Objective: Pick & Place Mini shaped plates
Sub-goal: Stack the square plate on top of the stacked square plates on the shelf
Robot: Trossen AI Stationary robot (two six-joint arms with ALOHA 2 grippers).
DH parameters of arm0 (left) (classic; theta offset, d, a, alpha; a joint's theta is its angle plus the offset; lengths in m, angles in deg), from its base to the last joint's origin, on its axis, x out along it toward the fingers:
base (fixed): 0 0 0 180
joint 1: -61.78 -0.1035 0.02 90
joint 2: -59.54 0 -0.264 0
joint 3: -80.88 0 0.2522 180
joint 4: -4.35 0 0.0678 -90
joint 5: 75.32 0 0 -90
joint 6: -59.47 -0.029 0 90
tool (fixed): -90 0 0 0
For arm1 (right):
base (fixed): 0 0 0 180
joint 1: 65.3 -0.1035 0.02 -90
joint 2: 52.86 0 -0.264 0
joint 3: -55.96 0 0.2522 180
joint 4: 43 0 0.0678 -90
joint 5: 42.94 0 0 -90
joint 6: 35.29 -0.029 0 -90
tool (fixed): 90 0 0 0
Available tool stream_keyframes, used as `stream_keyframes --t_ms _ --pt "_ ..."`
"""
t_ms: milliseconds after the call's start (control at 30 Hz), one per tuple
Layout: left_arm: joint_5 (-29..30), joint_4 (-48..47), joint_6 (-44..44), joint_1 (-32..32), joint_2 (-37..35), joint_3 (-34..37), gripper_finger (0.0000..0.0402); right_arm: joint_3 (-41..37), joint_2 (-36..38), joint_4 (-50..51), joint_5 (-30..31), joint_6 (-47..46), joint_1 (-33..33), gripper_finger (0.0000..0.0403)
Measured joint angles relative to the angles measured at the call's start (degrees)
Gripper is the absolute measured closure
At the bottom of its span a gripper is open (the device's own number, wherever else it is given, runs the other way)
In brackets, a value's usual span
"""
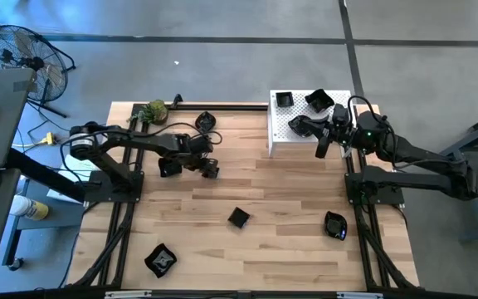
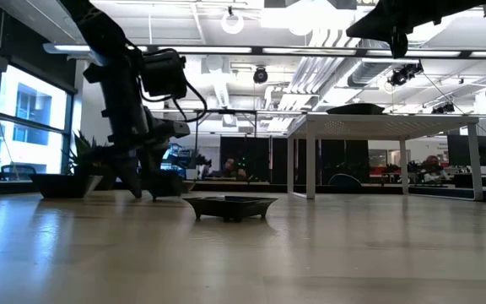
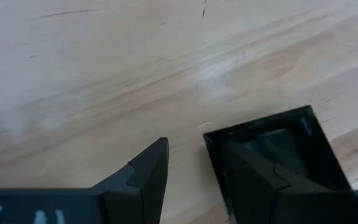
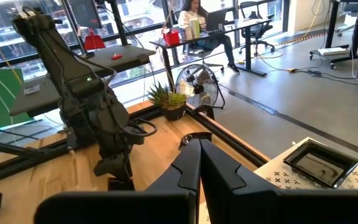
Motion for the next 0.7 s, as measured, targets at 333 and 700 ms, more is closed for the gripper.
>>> stream_keyframes --t_ms 333,700 --pt "0.1 0.0 0.0 0.0 0.2 0.0 0.0290 0.0 0.0 0.0 0.0 0.1 0.0 0.0401" --pt "-2.6 2.6 -0.2 0.0 -1.6 0.0 0.0394 0.0 0.0 0.0 0.0 0.1 0.0 0.0400"
